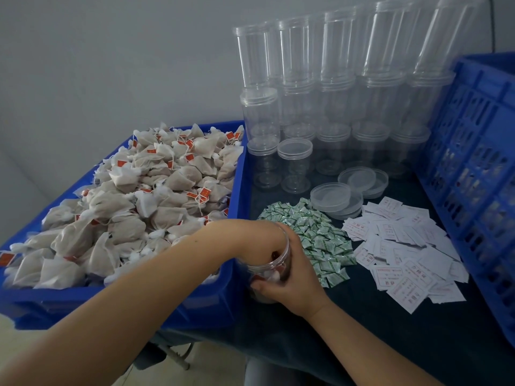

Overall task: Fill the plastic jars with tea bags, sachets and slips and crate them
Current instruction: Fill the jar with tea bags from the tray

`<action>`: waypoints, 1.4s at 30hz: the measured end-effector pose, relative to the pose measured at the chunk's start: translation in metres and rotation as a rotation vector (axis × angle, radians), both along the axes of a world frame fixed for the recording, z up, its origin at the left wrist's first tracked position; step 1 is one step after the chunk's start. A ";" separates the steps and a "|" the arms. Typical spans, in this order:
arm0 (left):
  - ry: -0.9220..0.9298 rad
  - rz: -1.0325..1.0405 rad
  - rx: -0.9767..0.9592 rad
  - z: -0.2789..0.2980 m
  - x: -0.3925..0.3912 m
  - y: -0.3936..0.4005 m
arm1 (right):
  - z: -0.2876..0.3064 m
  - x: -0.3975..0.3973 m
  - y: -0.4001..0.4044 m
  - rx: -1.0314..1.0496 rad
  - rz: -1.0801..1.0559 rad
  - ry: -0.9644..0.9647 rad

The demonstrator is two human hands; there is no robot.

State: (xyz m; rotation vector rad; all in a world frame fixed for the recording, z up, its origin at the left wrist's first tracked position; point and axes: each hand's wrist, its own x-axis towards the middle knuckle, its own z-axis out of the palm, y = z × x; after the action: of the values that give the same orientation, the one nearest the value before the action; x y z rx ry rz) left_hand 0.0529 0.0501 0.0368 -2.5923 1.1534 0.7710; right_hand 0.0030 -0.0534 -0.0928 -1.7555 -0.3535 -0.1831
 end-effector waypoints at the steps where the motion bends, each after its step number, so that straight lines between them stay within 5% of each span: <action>1: 0.013 0.003 -0.001 0.000 0.000 0.000 | 0.000 0.000 0.000 -0.002 0.000 0.000; 11: 0.075 -0.002 -0.031 0.012 -0.003 0.003 | -0.004 0.002 0.000 0.019 0.014 -0.024; 25: -0.554 0.441 -0.598 0.037 0.034 0.075 | -0.011 0.003 0.001 0.066 0.015 0.017; 33: -0.733 0.616 -0.609 -0.005 0.063 0.094 | -0.014 0.004 0.001 0.058 0.013 0.026; 42: -0.602 0.814 -0.436 -0.036 0.077 0.108 | -0.013 0.003 0.001 0.087 0.041 0.014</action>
State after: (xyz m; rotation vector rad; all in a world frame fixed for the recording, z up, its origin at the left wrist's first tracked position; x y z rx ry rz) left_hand 0.1296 0.1584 0.0005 -3.3038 0.0622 -0.2347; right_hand 0.0065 -0.0526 -0.1060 -1.6618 -0.3661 -0.1541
